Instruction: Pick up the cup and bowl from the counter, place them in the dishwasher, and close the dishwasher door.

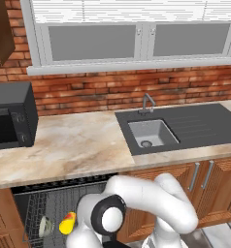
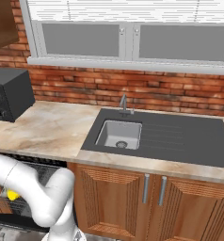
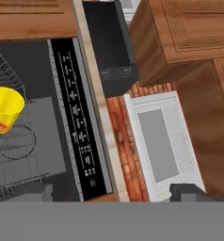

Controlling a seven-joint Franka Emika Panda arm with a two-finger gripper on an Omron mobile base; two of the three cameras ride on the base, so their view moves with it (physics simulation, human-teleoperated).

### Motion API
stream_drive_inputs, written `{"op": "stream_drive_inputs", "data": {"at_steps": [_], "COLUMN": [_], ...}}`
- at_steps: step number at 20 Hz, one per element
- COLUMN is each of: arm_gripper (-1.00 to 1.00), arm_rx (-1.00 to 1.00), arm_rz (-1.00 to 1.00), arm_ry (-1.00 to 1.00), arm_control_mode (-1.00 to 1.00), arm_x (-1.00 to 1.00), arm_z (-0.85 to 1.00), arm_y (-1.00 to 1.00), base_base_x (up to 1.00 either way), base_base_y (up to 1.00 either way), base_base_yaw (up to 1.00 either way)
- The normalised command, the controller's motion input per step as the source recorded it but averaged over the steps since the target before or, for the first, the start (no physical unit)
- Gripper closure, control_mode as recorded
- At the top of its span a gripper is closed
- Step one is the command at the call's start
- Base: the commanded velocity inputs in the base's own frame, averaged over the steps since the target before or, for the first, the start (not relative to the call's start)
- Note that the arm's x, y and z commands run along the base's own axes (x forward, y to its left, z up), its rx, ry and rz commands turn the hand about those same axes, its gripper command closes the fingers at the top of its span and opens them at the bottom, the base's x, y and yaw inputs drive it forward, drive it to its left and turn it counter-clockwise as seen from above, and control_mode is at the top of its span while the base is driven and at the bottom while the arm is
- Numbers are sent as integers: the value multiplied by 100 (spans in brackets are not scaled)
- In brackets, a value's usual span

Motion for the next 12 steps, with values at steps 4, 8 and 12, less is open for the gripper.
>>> {"op": "stream_drive_inputs", "data": {"at_steps": [4, 8, 12], "arm_gripper": [-100, -100, -100], "arm_rx": [2, 6, 25], "arm_rz": [0, 0, 0], "arm_ry": [-12, -12, -6], "arm_control_mode": [-100, -100, -100], "arm_x": [19, 21, 25], "arm_z": [-21, -24, -37], "arm_y": [0, 0, 3], "base_base_x": [0, 0, 0], "base_base_y": [0, 0, 0], "base_base_yaw": [0, 0, 0]}}
